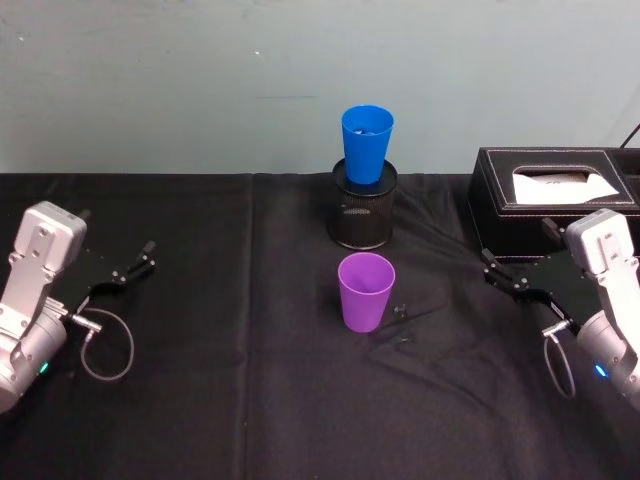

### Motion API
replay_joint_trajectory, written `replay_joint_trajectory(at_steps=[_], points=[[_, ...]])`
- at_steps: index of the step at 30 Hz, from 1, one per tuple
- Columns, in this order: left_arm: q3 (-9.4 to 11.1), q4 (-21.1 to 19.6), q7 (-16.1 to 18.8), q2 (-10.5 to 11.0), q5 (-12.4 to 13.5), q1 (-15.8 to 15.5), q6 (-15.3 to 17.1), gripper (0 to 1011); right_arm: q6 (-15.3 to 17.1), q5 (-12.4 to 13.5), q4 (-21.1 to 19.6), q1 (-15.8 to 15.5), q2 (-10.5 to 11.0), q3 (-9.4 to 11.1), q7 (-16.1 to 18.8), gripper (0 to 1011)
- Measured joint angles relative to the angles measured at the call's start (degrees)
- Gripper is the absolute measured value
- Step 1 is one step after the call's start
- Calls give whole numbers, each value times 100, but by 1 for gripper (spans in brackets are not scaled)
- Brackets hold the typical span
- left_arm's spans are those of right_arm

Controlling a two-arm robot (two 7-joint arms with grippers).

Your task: Pick up one cup with a gripper and tap it against the other cup.

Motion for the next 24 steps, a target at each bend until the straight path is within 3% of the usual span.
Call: replay_joint_trajectory(at_steps=[24], points=[[0,0,0,0,0,0,0,1000,0,-1,0,0,2,0,0,1000]])
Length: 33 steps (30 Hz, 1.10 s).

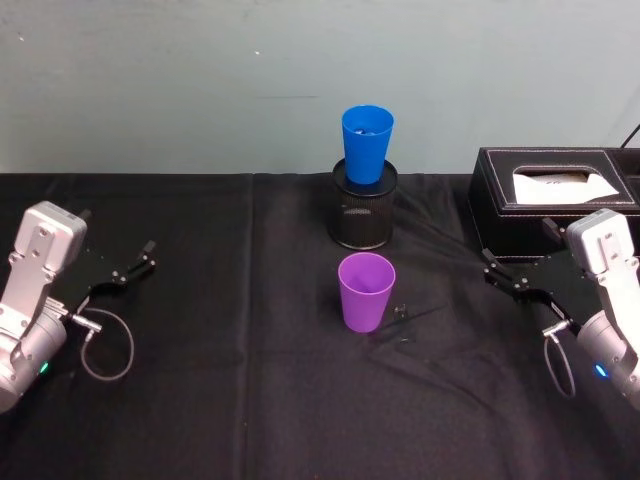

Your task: Pick up one cup with a gripper and tap it against the other cup.

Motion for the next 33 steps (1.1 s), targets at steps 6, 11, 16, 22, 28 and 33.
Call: replay_joint_trajectory(at_steps=[6,11,16,22,28,33], points=[[0,0,0,0,0,0,0,1000,0,0,0,0,0,0,0,1000],[0,0,0,0,0,0,0,1000,0,0,0,0,0,0,0,1000],[0,0,0,0,0,0,0,1000,0,0,0,0,0,0,0,1000],[0,0,0,0,-1,0,0,1000,41,-4,-71,-103,-36,-61,142,1000],[0,0,0,0,0,0,0,1000,45,-6,-178,-293,-199,-269,523,1000],[0,0,0,0,0,0,0,1000,-30,56,-144,-316,-403,-393,841,1000]])
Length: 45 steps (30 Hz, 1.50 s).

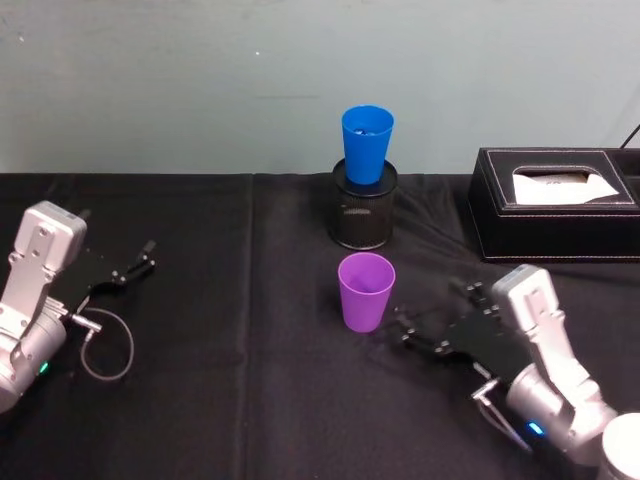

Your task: Pick up one cup with a gripper and tap it against the other cup.

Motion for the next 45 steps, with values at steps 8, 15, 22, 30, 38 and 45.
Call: replay_joint_trajectory(at_steps=[8,15,22,30,38,45], points=[[0,0,0,0,0,0,0,1000,-122,200,390,247,-452,-83,512,1000],[0,0,0,0,0,0,0,1000,-180,165,792,536,-810,-110,677,1000],[0,0,0,0,0,0,0,1000,-303,54,1234,781,-1160,-109,693,1000],[0,0,0,0,0,0,0,1000,-456,201,1540,873,-1451,45,873,1000],[0,0,0,0,0,0,0,1000,-547,320,1660,881,-1611,201,1061,998],[0,0,0,0,0,0,0,1000,-441,318,1630,865,-1653,279,1137,863]])
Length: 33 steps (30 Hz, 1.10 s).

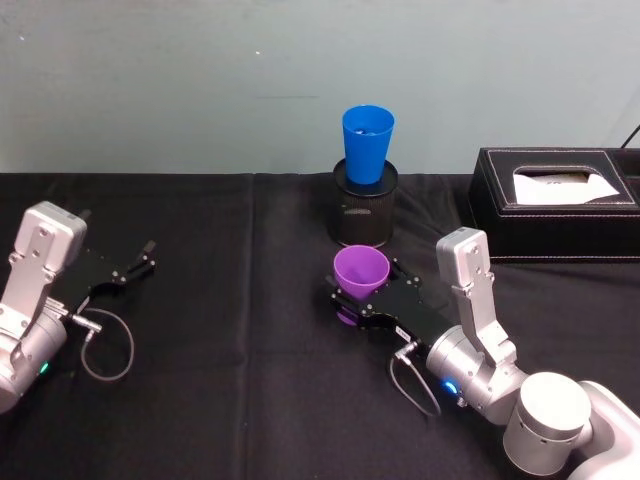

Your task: Pick up one cup with a gripper and tap it against the other cup.

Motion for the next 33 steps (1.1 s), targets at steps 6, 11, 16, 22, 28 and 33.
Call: replay_joint_trajectory(at_steps=[6,11,16,22,28,33], points=[[0,0,0,0,0,0,0,1000,229,-65,-373,-122,56,87,18,757],[0,0,0,0,0,0,0,1000,448,-161,-910,-268,181,191,-66,738],[0,0,0,0,0,0,0,1000,825,-251,-1597,-404,346,350,-181,731],[0,0,0,0,0,0,0,1000,1407,-176,-2167,-495,459,541,-156,731],[0,0,0,0,0,0,0,1000,1671,-93,-2337,-564,449,669,-90,731],[0,0,0,0,0,0,0,1000,1682,-82,-2370,-598,429,735,-58,731]])
